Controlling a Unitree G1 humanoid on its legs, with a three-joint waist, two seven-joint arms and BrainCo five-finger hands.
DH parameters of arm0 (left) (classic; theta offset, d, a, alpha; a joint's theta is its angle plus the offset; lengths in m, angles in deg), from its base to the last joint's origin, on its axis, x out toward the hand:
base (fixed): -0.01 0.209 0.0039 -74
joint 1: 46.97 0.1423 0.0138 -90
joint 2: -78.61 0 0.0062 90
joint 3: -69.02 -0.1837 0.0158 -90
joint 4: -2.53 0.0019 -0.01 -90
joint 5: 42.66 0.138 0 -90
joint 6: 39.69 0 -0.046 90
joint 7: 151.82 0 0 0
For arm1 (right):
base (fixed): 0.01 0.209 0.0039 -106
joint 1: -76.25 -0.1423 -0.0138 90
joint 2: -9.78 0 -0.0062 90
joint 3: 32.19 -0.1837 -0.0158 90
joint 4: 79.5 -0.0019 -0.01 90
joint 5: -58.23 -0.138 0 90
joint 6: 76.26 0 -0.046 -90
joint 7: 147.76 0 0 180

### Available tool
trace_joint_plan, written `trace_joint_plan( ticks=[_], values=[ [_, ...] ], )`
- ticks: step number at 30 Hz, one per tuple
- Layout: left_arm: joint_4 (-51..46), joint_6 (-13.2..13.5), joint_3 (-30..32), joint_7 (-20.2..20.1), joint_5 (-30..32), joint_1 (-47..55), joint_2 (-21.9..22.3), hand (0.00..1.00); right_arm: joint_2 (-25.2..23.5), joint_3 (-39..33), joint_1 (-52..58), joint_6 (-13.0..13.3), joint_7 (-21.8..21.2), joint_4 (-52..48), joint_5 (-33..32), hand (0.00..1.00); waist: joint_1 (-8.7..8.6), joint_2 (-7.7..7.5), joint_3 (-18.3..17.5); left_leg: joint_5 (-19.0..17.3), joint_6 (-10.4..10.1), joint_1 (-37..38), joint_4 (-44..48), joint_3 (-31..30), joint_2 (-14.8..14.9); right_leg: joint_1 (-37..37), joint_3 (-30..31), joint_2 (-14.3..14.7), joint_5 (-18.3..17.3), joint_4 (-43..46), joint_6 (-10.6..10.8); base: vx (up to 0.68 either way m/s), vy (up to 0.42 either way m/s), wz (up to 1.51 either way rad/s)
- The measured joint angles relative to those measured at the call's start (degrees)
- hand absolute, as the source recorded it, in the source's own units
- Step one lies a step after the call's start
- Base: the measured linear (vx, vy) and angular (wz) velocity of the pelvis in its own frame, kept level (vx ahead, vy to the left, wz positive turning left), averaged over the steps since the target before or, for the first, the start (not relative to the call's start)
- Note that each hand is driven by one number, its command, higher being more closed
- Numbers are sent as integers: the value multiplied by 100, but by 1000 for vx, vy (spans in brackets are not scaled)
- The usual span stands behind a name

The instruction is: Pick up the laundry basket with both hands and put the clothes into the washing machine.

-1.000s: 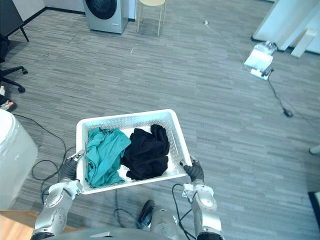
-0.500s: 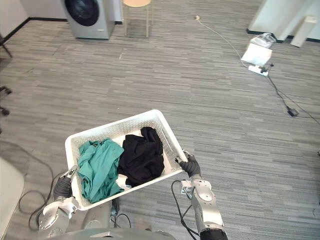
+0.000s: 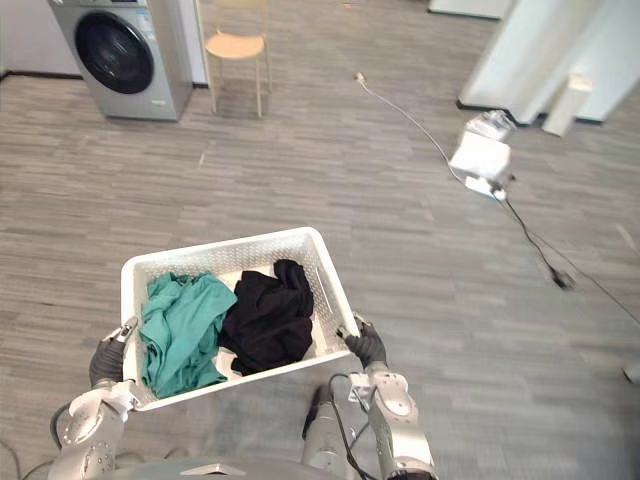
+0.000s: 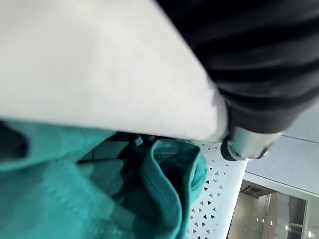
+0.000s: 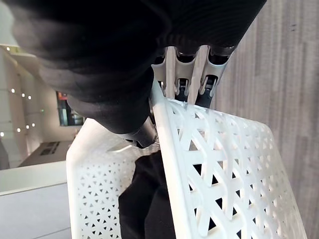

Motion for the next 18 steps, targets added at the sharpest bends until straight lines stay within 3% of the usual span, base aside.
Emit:
trace_joint_plan(
  ticks=[1, 2, 3, 4, 5, 7, 8, 9, 10, 11, 12, 13, 14, 15, 16, 17, 18],
  values=[
    [9, -18, -5, 4, 0, 77, 127, 100, 128, 6, -26, -2, 8, -2, 0, 100, 80, 281, -20, 1000, 544, -752, 1399, 7, 595, 335, -165, 407, -187, -219, -189, 661, -433, -19],
    [23, -46, -26, -8, -11, 102, 173, 100, 161, 21, -26, -7, 8, -2, -12, 100, 190, 289, 38, 1222, 428, -1208, 2309, -11, 756, 618, -168, 601, -250, -417, -347, 800, -426, -24],
    [28, -70, -73, -12, -16, 96, 187, 100, 201, 3, -30, -8, 33, -6, -18, 100, 224, 328, 101, 1050, 270, -1575, 3055, -18, 656, 1032, -181, 694, -295, -696, -415, 786, -344, 3],
    [27, -71, -96, -22, -18, 94, 185, 100, 208, -1, -28, -9, 69, -6, -25, 100, 205, 128, 243, 824, 206, -1929, 3428, 107, 306, 1547, -249, 704, -295, -1061, -413, 636, -265, 20],
    [25, -71, -98, -23, -18, 84, 185, 100, 215, -2, -36, -9, 76, -25, -25, 100, 211, 63, 268, 707, 167, -2070, 3366, 245, 103, 1793, -270, 712, -292, -1264, -411, 608, -264, 26],
    [4, -64, -94, -23, -31, 42, 185, 100, 311, 2, -157, -8, 85, -208, -30, 100, 319, -50, 337, 398, -122, -2508, 2254, 592, -651, 2447, -270, 805, -279, -1932, -427, 608, -239, -1],
    [-6, -62, -92, -30, -69, 27, 200, 100, 369, -1, -295, -1, 83, -226, -40, 100, 408, -44, 331, 409, -271, -2670, 982, 642, -1104, 2706, -262, 859, -279, -2237, -427, 477, -151, -19],
    [-32, -60, -90, -37, -71, 39, 223, 100, 412, 3, -353, 4, 83, -220, -41, 100, 428, -38, 314, 537, -416, -2727, 214, 640, -1297, 2798, -259, 902, -280, -2363, -425, 576, -132, -38],
    [-179, -60, -60, -33, -71, 108, 300, 100, 487, 19, -362, 29, 63, -222, -40, 100, 528, 48, 262, 1029, -478, -2688, -1230, 656, -1530, 2991, -215, 1082, -321, -2600, -355, 579, -99, -53],
    [-296, -44, -37, -34, -68, 169, 302, 100, 461, 36, -381, 29, 49, -220, -38, 100, 621, 63, 253, 1483, -170, -2721, -1439, 648, -1576, 3178, -80, 1145, -539, -2637, -236, 869, -50, -87],
    [-247, -44, 85, -49, -68, 178, 291, 100, 292, 62, -355, 29, 41, -211, -27, 100, 709, -11, 251, 1668, 271, -2685, -970, 568, -1572, 3295, 143, 1126, -910, -2216, -113, 796, 44, -63],
    [-157, -50, 181, -29, -67, 194, 263, 100, 149, 110, -275, 27, 66, -181, -4, 100, 602, -127, 214, 1280, 285, -2613, -683, 630, -1558, 2934, 164, 900, -1147, -1097, 70, 674, 46, -44],
    [-168, -49, 207, -24, -66, 192, 242, 100, 119, 127, -275, 23, 66, -146, 3, 100, 555, -166, 217, 1152, 274, -2541, -649, 650, -1537, 2611, 162, 772, -1139, -316, 115, 643, 70, -15],
    [-205, -49, 226, -14, -64, 191, 123, 100, 53, 166, -274, 6, 59, -137, 10, 100, 499, -307, 228, 963, 256, -2324, -677, 703, -1575, 1895, 157, 478, -746, 1305, 613, 499, 52, -15],
    [-202, -60, 215, -10, -63, 199, 42, 100, 14, 166, -269, 3, 57, -126, 10, 100, 440, -358, 225, 869, 266, -2211, -683, 694, -1603, 1587, 174, 310, -397, 1984, 877, 754, 56, 7],
    [-203, -70, 172, -8, -62, 177, -32, 100, -29, 163, -272, 2, 41, -43, 9, 100, 315, -386, 233, 666, 234, -1932, -723, 606, -1635, 1169, 134, 143, -326, 2913, 891, 497, 16, 25],
    [-203, -70, 143, -7, -51, 169, -79, 100, -44, 165, -272, 0, 23, 51, 9, 100, 282, -382, 239, 585, 213, -1614, -860, 579, -1631, 1015, 122, 74, -441, 3191, 707, 612, 0, 30]
  ],
)
